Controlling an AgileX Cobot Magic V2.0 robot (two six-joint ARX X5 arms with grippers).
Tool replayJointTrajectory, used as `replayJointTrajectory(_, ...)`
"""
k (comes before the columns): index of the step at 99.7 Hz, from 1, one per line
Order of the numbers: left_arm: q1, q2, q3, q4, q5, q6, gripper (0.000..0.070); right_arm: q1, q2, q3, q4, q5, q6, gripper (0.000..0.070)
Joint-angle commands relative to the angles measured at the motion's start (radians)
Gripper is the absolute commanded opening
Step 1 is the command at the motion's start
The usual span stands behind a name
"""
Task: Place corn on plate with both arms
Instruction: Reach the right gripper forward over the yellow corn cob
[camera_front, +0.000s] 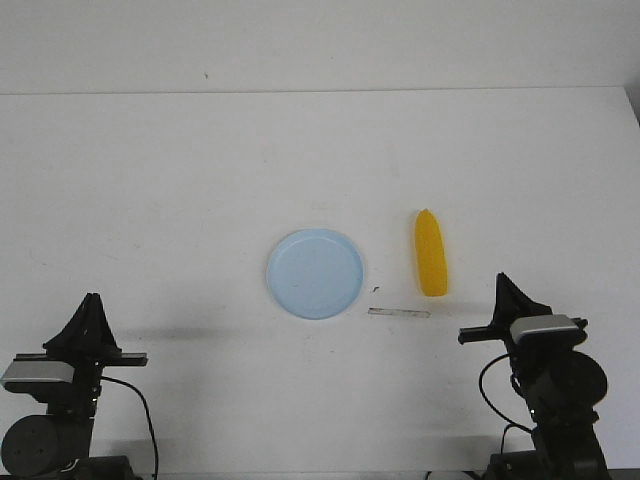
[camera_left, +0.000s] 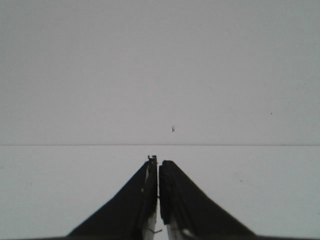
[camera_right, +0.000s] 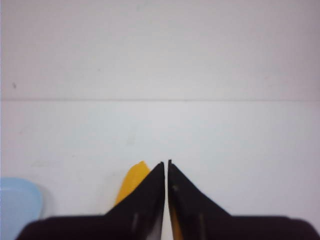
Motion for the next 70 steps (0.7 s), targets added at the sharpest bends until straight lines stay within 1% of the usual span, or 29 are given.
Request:
replayJointTrajectory(1,0.002,-0.002,0.006,0.01,-0.003,0.006,0.0004,0.018,0.056,0.034,0.01,-0.005,-0.003,0.0007)
replayJointTrajectory(10,0.002,-0.002,0.006,0.01,-0.003,0.006,0.0004,0.05,0.15,0.077,0.01,-0.023,0.006,0.0007)
replayJointTrajectory(34,0.002,-0.002,0.006,0.01,-0.003,0.006,0.0004,0.148,0.433,0.203,0.009,-0.021,0.006,0.0008)
replayJointTrajectory(50,0.002,-0.002,0.006,0.01,-0.003,0.006,0.0004,0.176,0.615,0.293,0.002,-0.022,0.006,0.0008)
replayJointTrajectory(62,0.002,-0.002,0.006,0.01,-0.003,0.006,0.0004,0.186,0.734,0.386,-0.051,-0.017,0.006,0.0009)
replayJointTrajectory(70,0.002,-0.002,0.006,0.01,-0.003,0.006,0.0004,0.187,0.812,0.466,-0.117,0.025,0.017,0.0011)
